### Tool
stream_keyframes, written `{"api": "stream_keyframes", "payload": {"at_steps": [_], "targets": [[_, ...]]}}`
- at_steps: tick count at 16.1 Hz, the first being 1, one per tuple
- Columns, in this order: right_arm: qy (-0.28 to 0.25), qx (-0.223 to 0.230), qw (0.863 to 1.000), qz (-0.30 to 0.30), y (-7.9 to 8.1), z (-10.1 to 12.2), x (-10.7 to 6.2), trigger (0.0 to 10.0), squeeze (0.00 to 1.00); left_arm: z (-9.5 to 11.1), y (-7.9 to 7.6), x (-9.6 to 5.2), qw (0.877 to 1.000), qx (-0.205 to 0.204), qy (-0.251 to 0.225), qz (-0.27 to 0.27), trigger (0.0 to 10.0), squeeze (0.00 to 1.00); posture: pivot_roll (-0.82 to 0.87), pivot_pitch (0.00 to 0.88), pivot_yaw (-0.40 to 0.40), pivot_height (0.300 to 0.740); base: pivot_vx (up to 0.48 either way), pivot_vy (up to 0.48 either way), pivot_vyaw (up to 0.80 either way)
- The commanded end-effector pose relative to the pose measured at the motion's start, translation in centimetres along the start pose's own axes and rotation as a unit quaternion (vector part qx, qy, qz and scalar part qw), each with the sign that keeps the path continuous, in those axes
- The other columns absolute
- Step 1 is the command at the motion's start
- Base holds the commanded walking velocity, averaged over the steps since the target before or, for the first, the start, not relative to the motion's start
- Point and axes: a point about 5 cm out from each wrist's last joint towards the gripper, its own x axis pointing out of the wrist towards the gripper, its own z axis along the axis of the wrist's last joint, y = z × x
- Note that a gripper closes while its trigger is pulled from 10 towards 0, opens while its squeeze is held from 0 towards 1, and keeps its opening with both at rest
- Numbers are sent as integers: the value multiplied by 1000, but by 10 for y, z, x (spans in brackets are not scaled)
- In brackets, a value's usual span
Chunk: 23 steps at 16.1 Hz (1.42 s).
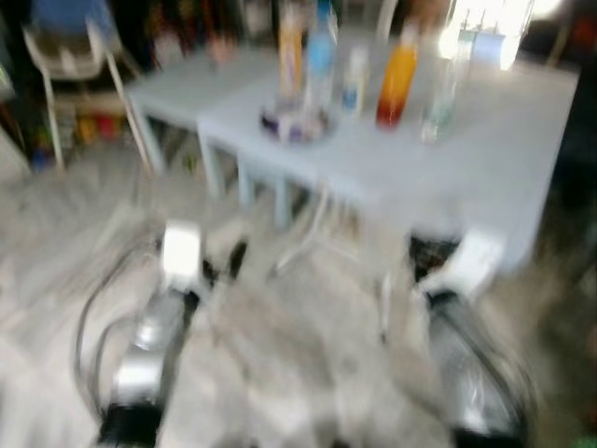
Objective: Restocking fridge
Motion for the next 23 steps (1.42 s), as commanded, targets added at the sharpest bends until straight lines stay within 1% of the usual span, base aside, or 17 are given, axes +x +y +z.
{"api": "stream_keyframes", "payload": {"at_steps": [1, 2, 3, 5, 7, 9, 11, 12, 13, 14, 15, 16, 17, 18, 20, 21, 23], "targets": [[-5, -7, 1000, 17, 4, 3, 3, 10000, 0, 0, 1, -1, 1000, 8, -3, 3, 10000, 0, -106, 0, 43, 740, 0, 0, 800], [-7, -29, 999, 45, 10, 3, 4, 10000, 0, 4, 2, -2, 1000, 12, -10, 11, 10000, 0, -100, 0, 40, 740, 0, 0, 800], [-10, -38, 998, 51, 12, 3, 4, 10000, 0, 6, 2, -3, 1000, 12, -14, 12, 10000, 0, -100, 0, 40, 740, 0, 0, 800], [-12, -33, 998, 54, 13, 3, 5, 10000, 0, 3, 3, -3, 1000, 8, -11, 21, 10000, 0, -105, 0, 43, 740, 0, 0, 800], [-14, -42, 997, 62, 13, 2, 4, 10000, 0, -7, 6, -4, 999, -7, 12, 29, 10000, 0, -110, 0, 44, 740, 0, 0, 800], [-10, -47, 997, 59, 6, -4, 1, 10000, 0, -13, 13, -8, 999, 1, 21, 30, 10000, 0, -112, 0, 41, 740, 0, 0, 800], [-4, -46, 998, 50, 1, -10, -1, 10000, 0, -19, 17, -10, 999, -7, 29, 37, 10000, 0, -103, 0, 37, 740, 0, 0, 800], [7, -62, 997, 46, -4, -19, -2, 10000, 0, -21, 15, -9, 999, -4, 32, 39, 10000, 0, -99, 0, 36, 740, 0, 0, 800], [6, -69, 996, 50, -4, -20, -1, 10000, 0, -19, 13, -7, 999, 0, 28, 36, 10000, 0, -99, 0, 34, 740, 0, 0, 800], [1, -81, 995, 56, -1, -17, 1, 10000, 0, -15, 12, -5, 999, 2, 20, 36, 10000, 0, -94, 0, 28, 740, 0, 0, 800], [-13, -100, 993, 68, 3, -6, 8, 10000, 0, -8, 10, 1, 1000, 11, 9, 26, 10000, 0, -85, 0, 23, 740, 0, 0, 800], [-19, -110, 991, 70, 3, -1, 10, 10000, 0, -6, 11, 4, 999, 22, 13, 23, 10000, 0, -106, 0, 19, 740, 0, 0, 800], [-23, -103, 992, 69, 2, 0, 10, 10000, 0, -4, 18, 3, 999, 32, 12, 31, 10000, 0, -97, 0, 38, 740, 0, 0, 800], [-15, -95, 994, 58, -3, -6, 10, 10000, 0, -7, 22, 1, 999, 19, 17, 40, 10000, 0, -90, 0, 42, 740, 0, 0, 800], [-9, -73, 996, 46, -6, -15, 7, 10000, 0, -9, 20, -3, 999, 31, 16, 38, 10000, 0, -69, 0, 32, 740, 0, 0, 800], [7, -67, 997, 38, -7, -27, 4, 10000, 0, -13, 17, -5, 998, 34, 19, 39, 10000, 0, -66, 0, 27, 740, 0, 0, 800], [22, -66, 996, 47, -2, -38, 0, 10000, 0, -21, 15, -9, 998, 29, 30, 46, 10000, 0, -71, 0, 30, 740, 0, 0, 800]]}}
